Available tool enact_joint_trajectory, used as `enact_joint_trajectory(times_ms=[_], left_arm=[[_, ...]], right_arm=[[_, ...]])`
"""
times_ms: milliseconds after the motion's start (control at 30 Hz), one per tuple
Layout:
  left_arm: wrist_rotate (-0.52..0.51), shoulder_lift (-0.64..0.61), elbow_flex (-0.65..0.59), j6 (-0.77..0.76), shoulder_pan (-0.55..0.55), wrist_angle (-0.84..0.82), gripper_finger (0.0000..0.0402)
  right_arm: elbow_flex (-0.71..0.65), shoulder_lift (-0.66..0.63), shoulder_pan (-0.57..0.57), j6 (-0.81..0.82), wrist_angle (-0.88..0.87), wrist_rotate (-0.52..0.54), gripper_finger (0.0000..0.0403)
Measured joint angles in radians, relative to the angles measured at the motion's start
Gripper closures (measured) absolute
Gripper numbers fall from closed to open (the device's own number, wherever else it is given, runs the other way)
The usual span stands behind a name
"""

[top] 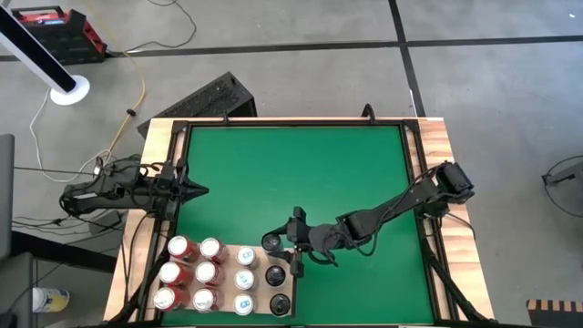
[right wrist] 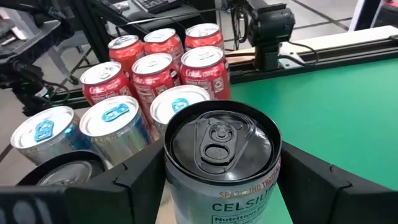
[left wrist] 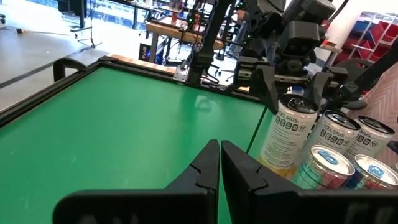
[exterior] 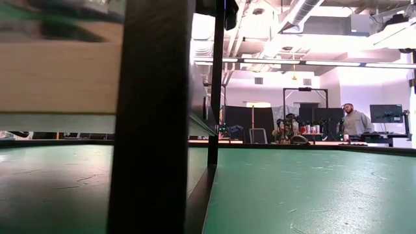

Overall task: Place canned beverage on shelf
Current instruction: Put the white yellow soda can on the shelf aligned with the other white yellow soda cans

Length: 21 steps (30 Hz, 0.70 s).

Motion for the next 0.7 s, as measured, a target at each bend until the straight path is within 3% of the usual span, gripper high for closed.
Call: enact_joint_trajectory(times_ms=[700], left_arm=[[0.000, 0.000, 0.000, 0.001, 0.000, 0.000, 0.0401]], right_arm=[[0.001, 0.000, -0.001, -0.005, -0.035, -0.017, 0.0116]])
